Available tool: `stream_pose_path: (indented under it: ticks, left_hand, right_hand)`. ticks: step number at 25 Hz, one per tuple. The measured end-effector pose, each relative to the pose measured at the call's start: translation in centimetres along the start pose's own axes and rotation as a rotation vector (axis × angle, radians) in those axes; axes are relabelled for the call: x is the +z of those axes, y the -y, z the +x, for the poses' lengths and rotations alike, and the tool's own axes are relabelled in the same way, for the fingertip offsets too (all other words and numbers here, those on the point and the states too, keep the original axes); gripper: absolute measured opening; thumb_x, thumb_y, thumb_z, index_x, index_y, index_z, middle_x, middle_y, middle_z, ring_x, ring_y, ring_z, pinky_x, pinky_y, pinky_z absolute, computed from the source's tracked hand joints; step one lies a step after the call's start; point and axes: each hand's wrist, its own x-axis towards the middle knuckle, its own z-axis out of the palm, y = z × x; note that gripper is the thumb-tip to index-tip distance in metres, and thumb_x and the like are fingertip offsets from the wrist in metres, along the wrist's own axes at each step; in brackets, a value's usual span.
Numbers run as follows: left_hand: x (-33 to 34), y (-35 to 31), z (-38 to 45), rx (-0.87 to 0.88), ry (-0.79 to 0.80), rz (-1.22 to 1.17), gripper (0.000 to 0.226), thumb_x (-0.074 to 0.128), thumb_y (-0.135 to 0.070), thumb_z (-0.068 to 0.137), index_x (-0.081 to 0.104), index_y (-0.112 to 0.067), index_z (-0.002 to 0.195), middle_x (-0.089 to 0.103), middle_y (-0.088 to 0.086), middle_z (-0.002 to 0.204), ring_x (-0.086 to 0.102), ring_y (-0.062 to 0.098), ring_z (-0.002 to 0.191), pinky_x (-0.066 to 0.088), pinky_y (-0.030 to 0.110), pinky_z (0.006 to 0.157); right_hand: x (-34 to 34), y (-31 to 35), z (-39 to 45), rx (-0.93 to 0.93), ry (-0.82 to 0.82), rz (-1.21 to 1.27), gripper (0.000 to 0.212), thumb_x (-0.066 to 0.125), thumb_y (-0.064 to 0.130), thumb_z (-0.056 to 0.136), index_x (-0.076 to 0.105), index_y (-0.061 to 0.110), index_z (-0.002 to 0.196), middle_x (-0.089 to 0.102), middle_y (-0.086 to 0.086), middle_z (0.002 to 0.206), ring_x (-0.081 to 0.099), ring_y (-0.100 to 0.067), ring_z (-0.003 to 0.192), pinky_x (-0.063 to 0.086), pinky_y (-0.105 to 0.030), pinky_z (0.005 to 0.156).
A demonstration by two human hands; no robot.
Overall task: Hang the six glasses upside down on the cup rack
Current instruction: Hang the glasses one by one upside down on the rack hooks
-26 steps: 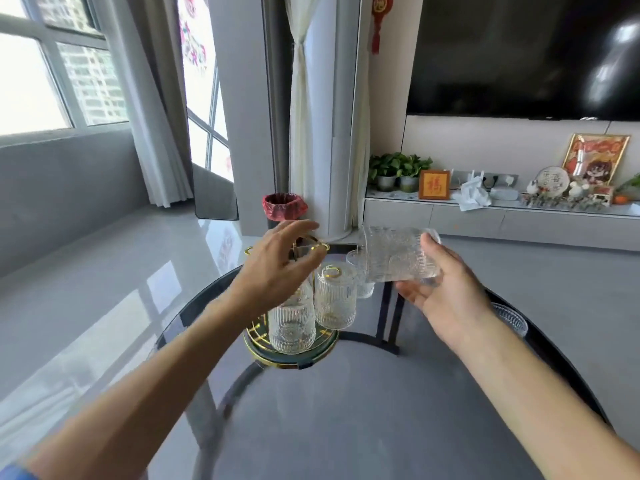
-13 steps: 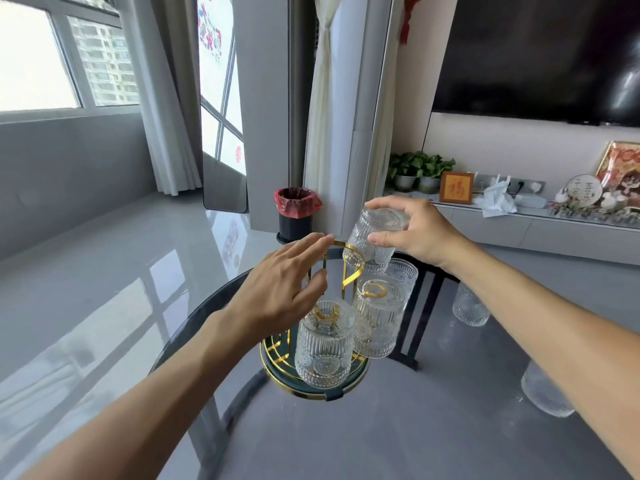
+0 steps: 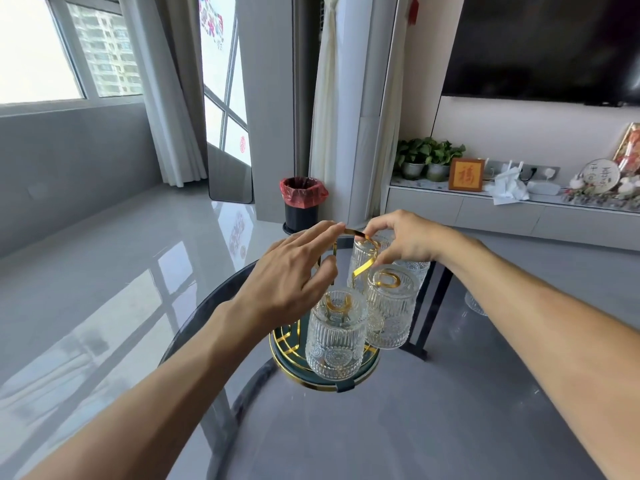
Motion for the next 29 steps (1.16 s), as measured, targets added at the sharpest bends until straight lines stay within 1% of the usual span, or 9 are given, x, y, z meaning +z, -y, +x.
stream_pose_path:
  ticks: [3, 8, 12, 15, 17, 20, 22, 25, 29]
  left_hand:
    - [0.1, -0.3, 0.0, -0.068, 0.039, 0.025, 0.057, 0.031, -0.047, 0.098, 0.031, -0.032, 0.153, 0.034, -0.008, 0.159, 0.037, 0.011, 0.142, 0.031, 0.04, 0.113]
    - [-0.4, -1.7, 0.2, -0.194, 0.147, 0.046, 0.069, 0.026, -0.057, 0.092, 0.019, -0.033, 0.157, 0.015, -0.007, 0.165, 0.015, 0.015, 0.152, 0.019, 0.051, 0.119]
    - [0.1, -4.0, 0.1, -0.302, 0.21, 0.145, 0.083, 0.026, -0.073, 0.09, 0.006, -0.029, 0.158, -0.004, -0.002, 0.167, -0.001, 0.02, 0.153, 0.001, 0.057, 0.12]
    - [1.9, -7.1, -1.3, -0.231, 0.053, 0.224, 0.085, 0.027, -0.073, 0.091, 0.006, -0.027, 0.159, -0.002, 0.001, 0.167, -0.003, 0.02, 0.153, -0.002, 0.053, 0.12]
    - [3.7, -10.1, -2.4, -0.1, -0.029, 0.203, 0.077, 0.032, -0.066, 0.093, 0.009, -0.031, 0.158, 0.007, 0.0, 0.167, 0.003, 0.02, 0.153, 0.004, 0.052, 0.121]
    - [6.9, -14.4, -3.1, 0.026, 0.061, 0.177, 0.075, 0.032, -0.062, 0.095, 0.004, -0.033, 0.158, 0.007, -0.002, 0.167, 0.003, 0.019, 0.154, 0.005, 0.051, 0.121]
    - [9.1, -16.8, -3.2, 0.028, 0.163, 0.164, 0.076, 0.033, -0.061, 0.095, -0.001, -0.034, 0.158, 0.004, -0.003, 0.167, 0.0, 0.018, 0.153, 0.004, 0.05, 0.122]
    - [11.4, -18.4, -3.3, 0.001, 0.242, 0.148, 0.077, 0.036, -0.059, 0.096, -0.004, -0.034, 0.157, 0.004, -0.005, 0.167, 0.0, 0.016, 0.153, 0.004, 0.047, 0.122]
    - [12.6, -18.0, -3.8, 0.005, 0.292, 0.156, 0.078, 0.037, -0.058, 0.095, -0.004, -0.034, 0.157, 0.007, -0.008, 0.167, 0.001, 0.015, 0.153, 0.006, 0.049, 0.122]
  right_hand:
    - [0.3, 0.2, -0.3, 0.01, -0.026, 0.052, 0.035, 0.086, 0.012, 0.067, 0.065, 0.032, 0.088, 0.053, -0.003, 0.136, 0.046, -0.022, 0.126, 0.034, -0.032, 0.097]
    - [-0.1, 0.6, -4.2, -0.016, -0.1, 0.146, 0.03, 0.064, 0.008, 0.088, 0.071, 0.023, 0.113, 0.052, -0.003, 0.137, 0.05, -0.022, 0.123, 0.037, -0.033, 0.101]
    - [1.3, -1.7, -11.9, 0.026, -0.293, 0.312, 0.027, 0.062, 0.017, 0.088, 0.068, 0.035, 0.107, 0.06, 0.022, 0.107, 0.058, 0.003, 0.094, 0.042, -0.006, 0.074]
    - [3.9, -5.8, -18.3, 0.148, -0.418, 0.359, 0.031, 0.065, 0.019, 0.083, 0.066, 0.036, 0.108, 0.06, 0.02, 0.112, 0.057, -0.007, 0.104, 0.041, -0.024, 0.082]
    - [5.3, -8.3, -22.0, 0.197, -0.618, 0.326, 0.033, 0.065, 0.013, 0.081, 0.065, 0.031, 0.109, 0.061, 0.014, 0.117, 0.057, -0.012, 0.107, 0.045, -0.031, 0.084]
    - [6.0, -11.5, -25.5, 0.261, -0.987, 0.118, 0.044, 0.069, 0.004, 0.074, 0.06, 0.017, 0.115, 0.059, -0.002, 0.121, 0.055, -0.026, 0.108, 0.046, -0.043, 0.089]
    - [5.7, -13.8, -26.6, 0.405, -1.116, 0.03, 0.06, 0.074, 0.008, 0.069, 0.051, 0.013, 0.124, 0.054, -0.011, 0.127, 0.05, -0.034, 0.11, 0.043, -0.045, 0.091]
    - [6.0, -16.8, -26.7, 0.624, -1.003, 0.249, 0.09, 0.08, 0.02, 0.067, 0.031, 0.015, 0.142, 0.039, -0.012, 0.147, 0.04, -0.034, 0.127, 0.038, -0.046, 0.099]
    - [6.5, -19.9, -25.3, 0.659, -0.867, 0.564, 0.112, 0.085, 0.024, 0.063, 0.014, 0.025, 0.15, 0.027, -0.004, 0.156, 0.031, -0.023, 0.138, 0.031, -0.044, 0.109]
